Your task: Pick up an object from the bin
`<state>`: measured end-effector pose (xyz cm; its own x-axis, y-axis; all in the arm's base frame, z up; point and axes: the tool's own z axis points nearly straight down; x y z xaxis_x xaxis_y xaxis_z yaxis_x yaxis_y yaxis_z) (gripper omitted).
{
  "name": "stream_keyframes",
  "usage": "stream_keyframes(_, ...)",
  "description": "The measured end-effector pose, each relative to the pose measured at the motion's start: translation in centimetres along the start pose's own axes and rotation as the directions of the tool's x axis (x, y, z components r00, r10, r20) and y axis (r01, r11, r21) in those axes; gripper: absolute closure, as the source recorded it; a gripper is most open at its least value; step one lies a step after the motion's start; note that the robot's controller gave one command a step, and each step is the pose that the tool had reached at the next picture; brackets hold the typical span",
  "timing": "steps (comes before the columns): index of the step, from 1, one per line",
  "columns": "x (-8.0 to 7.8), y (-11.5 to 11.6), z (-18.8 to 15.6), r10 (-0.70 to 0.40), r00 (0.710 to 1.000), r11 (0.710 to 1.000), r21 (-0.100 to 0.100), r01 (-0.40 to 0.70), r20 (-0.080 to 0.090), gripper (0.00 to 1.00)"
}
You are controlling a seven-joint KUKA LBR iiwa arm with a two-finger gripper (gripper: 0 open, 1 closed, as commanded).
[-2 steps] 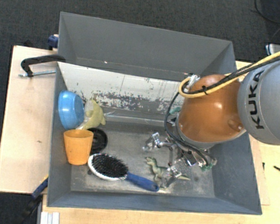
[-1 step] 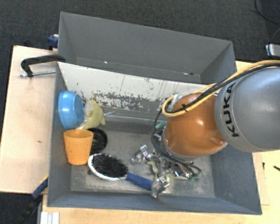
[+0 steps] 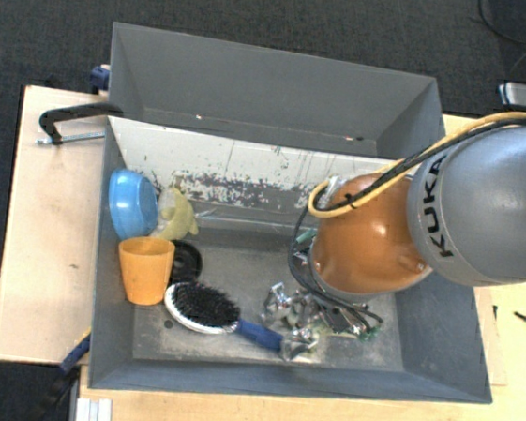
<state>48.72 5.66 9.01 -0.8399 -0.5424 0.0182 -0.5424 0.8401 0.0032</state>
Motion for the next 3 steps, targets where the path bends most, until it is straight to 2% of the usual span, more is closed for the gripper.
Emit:
stream_keyframes(1, -1.6, 1.4, -13.7, 0.030, 0.999, 1.000, 0.007, -0.031, 0.032, 1.00)
stream_keyframes(2, -1.5, 1.4, -13.3, 0.031, 0.999, 0.999, 0.003, -0.032, 0.023, 0.00)
stream_keyframes(3, -1.9, 1.1, -3.9, -0.133, 0.991, 0.991, 0.001, 0.133, 0.014, 0.00)
